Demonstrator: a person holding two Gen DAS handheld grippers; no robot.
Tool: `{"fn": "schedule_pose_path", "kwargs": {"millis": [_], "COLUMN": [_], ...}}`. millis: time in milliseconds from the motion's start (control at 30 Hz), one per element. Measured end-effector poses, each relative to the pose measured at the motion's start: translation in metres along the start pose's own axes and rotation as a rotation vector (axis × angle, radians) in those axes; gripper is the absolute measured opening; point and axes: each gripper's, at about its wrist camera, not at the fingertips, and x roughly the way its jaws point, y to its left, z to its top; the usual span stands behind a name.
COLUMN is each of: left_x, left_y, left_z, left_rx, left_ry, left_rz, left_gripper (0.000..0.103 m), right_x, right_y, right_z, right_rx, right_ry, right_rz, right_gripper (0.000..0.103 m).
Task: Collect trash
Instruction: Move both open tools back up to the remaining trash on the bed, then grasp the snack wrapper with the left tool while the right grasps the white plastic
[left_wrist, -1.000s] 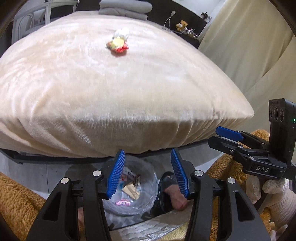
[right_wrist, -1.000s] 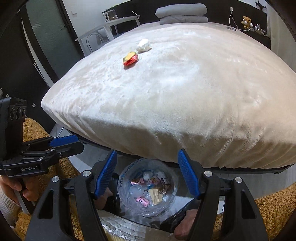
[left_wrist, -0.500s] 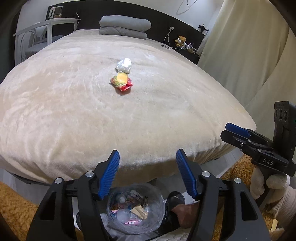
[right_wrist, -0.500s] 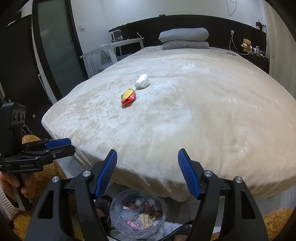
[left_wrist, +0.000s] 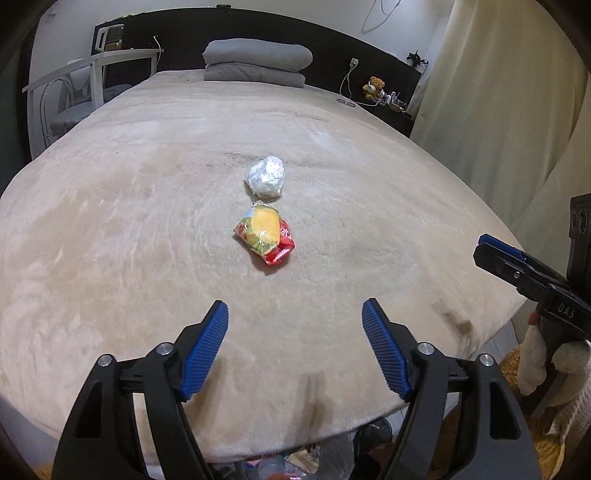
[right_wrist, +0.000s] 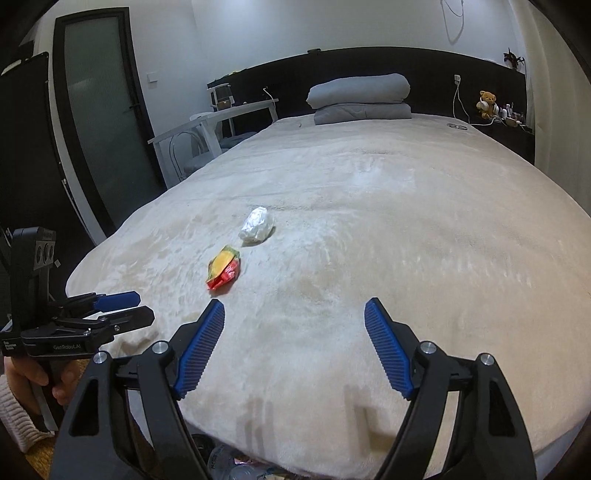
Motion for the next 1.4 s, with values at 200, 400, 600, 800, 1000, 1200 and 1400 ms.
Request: {"fn": "schedule_pose_path", "kwargs": {"millis": [200, 400, 600, 800, 1000, 1200, 1400], "left_x": [0.039, 0.075, 0.101, 0.119, 0.121, 0.111, 0.101], "left_y": [0.012, 0.021, 0.026, 0.025, 0.020, 0.022, 0.027], "left_z": [0.024, 0.044, 0.056, 0.058, 0.059, 0.061, 0.063], "left_rx": [0.000, -0.015, -0.011, 0.034, 0.076, 0.067, 0.050], "left_ry": [0.034, 0.064, 0.081, 0.109, 0.102, 0.082, 0.062], "left_rz": [0.024, 0.040, 0.061, 0.115, 0.152, 0.130, 0.118], "left_gripper": [0.083, 0.083, 0.083, 0.073, 0.059, 0.059, 0.059], "right_x": [0.025, 0.052, 0.068, 0.082, 0.100, 0.114, 0.126], "right_y": [-0.018, -0.026, -0.022, -0.020, -0.020, -0.013, -0.007], "right_z": [0.021, 0.036, 0.044, 0.049, 0.056, 0.066, 0.071], "right_rx": [0.052, 0.063, 0.056, 0.043, 0.055, 0.047, 0.044], "right_ry": [-0.006, 0.012, 0.015, 0.019, 0.027, 0.023, 0.027], "right_rz": [0.007, 0.012, 0.022, 0.021, 0.010, 0.018, 0.019], "right_gripper": [0.095, 0.098, 0.098, 0.098, 0.098, 0.098, 0.098]}}
